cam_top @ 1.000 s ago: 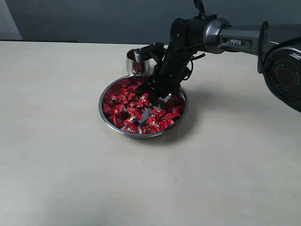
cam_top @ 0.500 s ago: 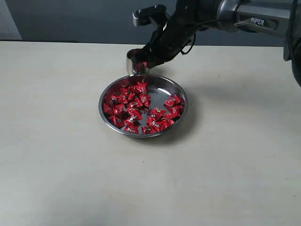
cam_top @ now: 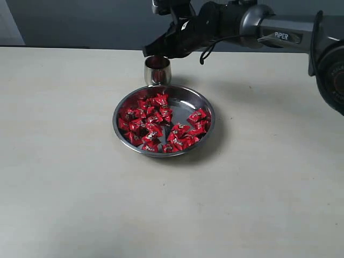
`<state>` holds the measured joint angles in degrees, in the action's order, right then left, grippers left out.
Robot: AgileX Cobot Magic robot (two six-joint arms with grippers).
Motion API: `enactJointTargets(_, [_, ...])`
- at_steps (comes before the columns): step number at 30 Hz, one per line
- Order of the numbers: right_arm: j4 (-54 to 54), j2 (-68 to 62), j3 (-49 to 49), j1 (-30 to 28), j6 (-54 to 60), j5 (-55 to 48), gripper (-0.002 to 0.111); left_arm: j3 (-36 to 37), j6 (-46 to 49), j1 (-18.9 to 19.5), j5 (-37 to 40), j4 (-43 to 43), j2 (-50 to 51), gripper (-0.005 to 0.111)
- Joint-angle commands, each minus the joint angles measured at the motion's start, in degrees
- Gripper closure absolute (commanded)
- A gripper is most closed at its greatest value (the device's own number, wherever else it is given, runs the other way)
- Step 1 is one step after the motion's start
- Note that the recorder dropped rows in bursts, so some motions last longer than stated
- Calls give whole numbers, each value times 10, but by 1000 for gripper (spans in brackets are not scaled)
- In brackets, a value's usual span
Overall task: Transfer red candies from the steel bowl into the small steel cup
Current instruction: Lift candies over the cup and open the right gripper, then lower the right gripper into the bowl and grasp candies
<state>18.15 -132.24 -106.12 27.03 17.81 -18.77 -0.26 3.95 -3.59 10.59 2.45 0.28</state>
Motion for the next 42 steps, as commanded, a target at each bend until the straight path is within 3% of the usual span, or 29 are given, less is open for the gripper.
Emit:
enactJointTargets(1, [9,-15,-25,-2,-1,12,108,3,-1,0,-3,0,-3,105])
enactJointTargets(8, [40,-23,-62,-3,-1,-30,105,3,-1,0,-3,0,-3,105])
enactJointTargets(15, [58,-23,-68,-10,-11,-48,70,3,-1,0,-3,0,-3,105])
enactJointTargets(20, [58,-19,-68,-13,-27,-82,71,3,-1,0,-3,0,-3,105])
enactJointTargets(30, [42,-8,-68,-13,-14,-348,71,3,-1,0,-3,0,-3,105])
enactJointTargets(42, [44,-53,-68,-4,-14,-394,71,3,-1,0,-3,0,-3,105])
